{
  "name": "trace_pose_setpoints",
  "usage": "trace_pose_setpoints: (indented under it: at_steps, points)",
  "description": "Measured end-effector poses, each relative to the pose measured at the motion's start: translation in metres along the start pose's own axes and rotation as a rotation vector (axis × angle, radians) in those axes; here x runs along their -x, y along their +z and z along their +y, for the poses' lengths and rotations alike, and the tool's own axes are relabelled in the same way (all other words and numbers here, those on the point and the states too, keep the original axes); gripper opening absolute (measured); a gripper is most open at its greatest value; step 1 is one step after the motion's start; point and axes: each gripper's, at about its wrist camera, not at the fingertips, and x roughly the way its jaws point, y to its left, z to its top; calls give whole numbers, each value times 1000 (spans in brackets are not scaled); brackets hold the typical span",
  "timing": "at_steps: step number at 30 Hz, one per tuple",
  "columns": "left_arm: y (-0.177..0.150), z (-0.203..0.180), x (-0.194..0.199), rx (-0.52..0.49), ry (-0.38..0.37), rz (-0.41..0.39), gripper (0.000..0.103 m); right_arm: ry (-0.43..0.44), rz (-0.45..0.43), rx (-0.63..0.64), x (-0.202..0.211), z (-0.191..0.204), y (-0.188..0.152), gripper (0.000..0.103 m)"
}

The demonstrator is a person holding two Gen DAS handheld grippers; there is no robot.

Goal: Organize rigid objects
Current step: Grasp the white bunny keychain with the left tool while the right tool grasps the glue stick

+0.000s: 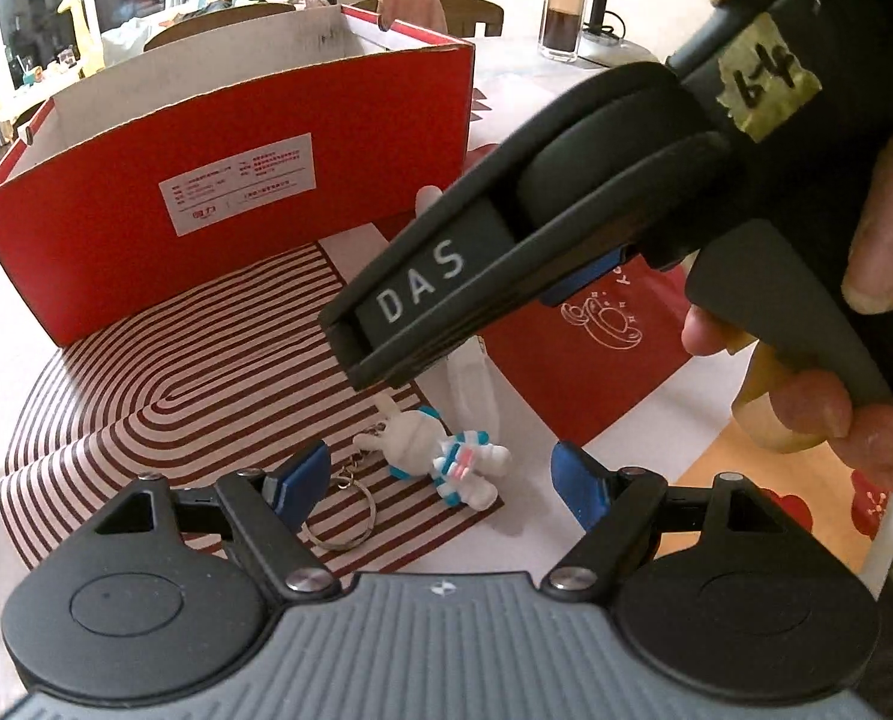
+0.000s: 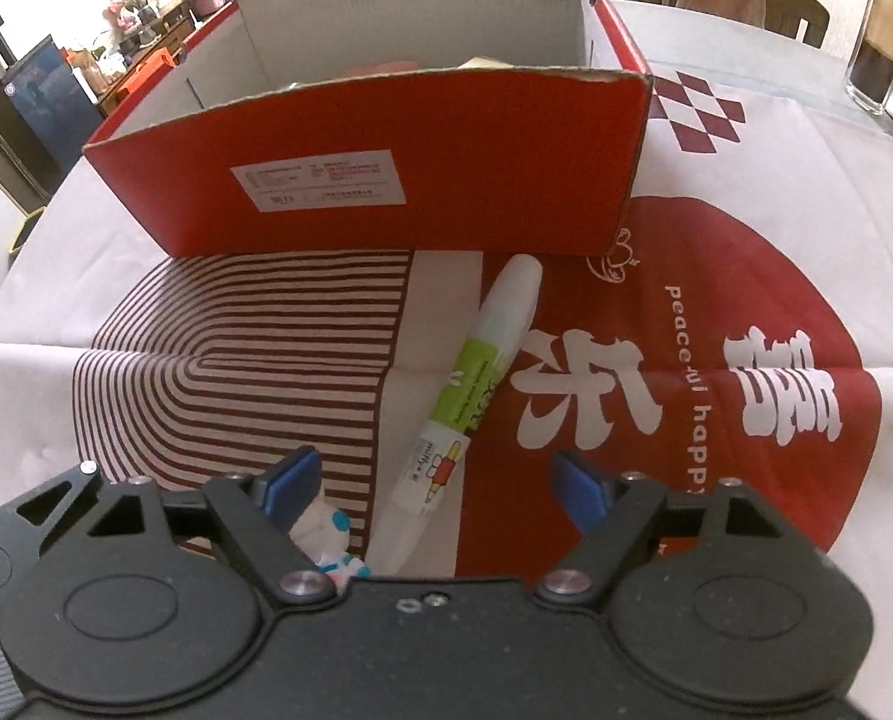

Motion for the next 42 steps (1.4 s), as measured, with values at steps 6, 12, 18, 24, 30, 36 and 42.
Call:
trace_pose_setpoints:
  at_steps: [6,12,18,24,30,36,42]
  points:
    - [0,0,-11,-20,19,7,80,-16,18,-9,-6,0,4,69]
    - [-1,-5,-15,-27,24,5,80,-35,25,-14,-9,1,8,64]
    - [-2,-9,-13,-23,27,0,67,-68,24,-17,-11,-1,5,51]
    - [-2,-8,-9,-14,21,3,59,-105,14,-23,-8,-7,1,26]
    - [-1,0,-4,21,26,19,59,-89,-6,-60,-1,-18,-3,17]
    - [0,11,6,74,11,18,59,-58,-35,-67,15,-20,-9,16]
    - [-3,21,20,126,18,9,59,-36,-68,-49,39,-16,-14,16]
